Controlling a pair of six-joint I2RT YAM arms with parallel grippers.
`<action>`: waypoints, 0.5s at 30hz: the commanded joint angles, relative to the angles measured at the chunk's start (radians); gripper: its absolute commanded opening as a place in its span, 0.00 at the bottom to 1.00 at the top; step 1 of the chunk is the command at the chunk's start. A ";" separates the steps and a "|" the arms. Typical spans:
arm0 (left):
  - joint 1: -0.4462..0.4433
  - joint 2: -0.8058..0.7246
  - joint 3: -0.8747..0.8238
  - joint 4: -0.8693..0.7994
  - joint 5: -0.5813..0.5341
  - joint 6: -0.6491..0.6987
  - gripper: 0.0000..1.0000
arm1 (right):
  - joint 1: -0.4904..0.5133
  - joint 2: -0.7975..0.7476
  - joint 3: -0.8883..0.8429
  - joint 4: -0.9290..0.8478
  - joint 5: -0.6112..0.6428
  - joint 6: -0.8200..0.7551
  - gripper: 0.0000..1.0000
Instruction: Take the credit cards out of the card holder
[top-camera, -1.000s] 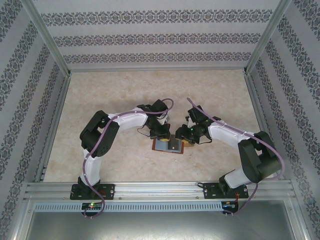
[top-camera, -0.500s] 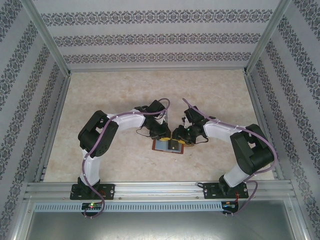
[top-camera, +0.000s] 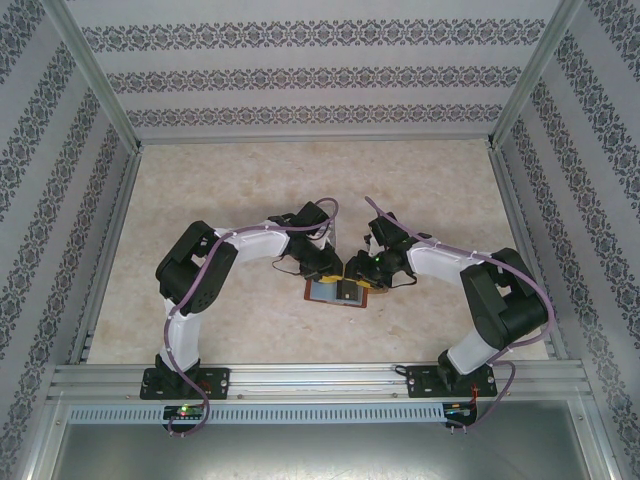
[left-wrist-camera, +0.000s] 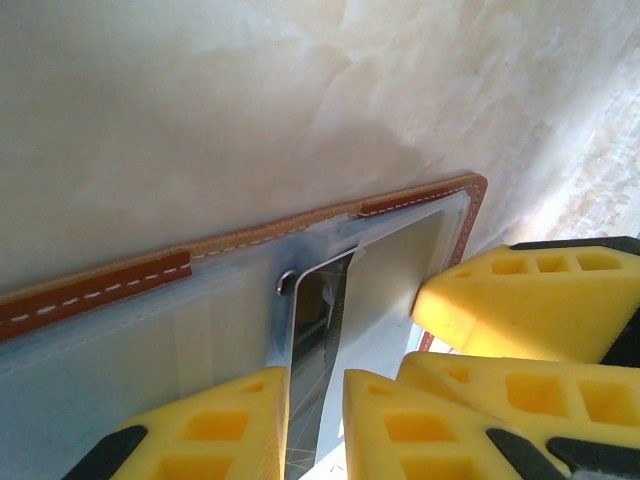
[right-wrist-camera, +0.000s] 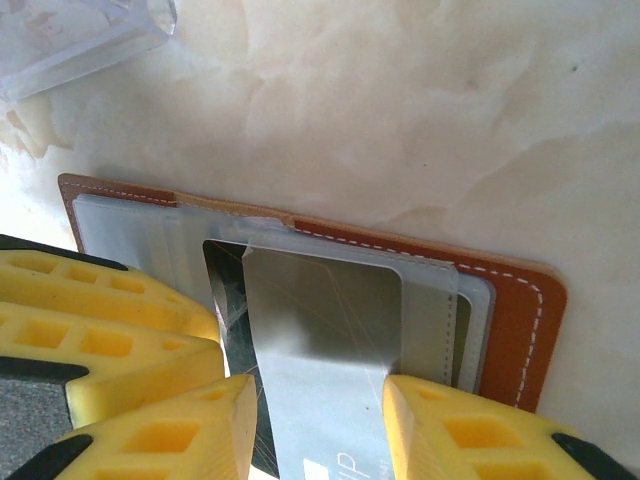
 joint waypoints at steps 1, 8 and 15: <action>0.009 0.011 -0.012 0.007 -0.013 -0.009 0.22 | 0.004 0.016 -0.018 -0.028 0.027 -0.009 0.41; 0.010 0.022 -0.001 -0.025 -0.034 0.007 0.22 | 0.005 0.014 -0.018 -0.028 0.025 -0.008 0.41; 0.007 0.041 0.000 -0.016 -0.030 0.005 0.20 | 0.005 0.013 -0.018 -0.027 0.023 -0.006 0.41</action>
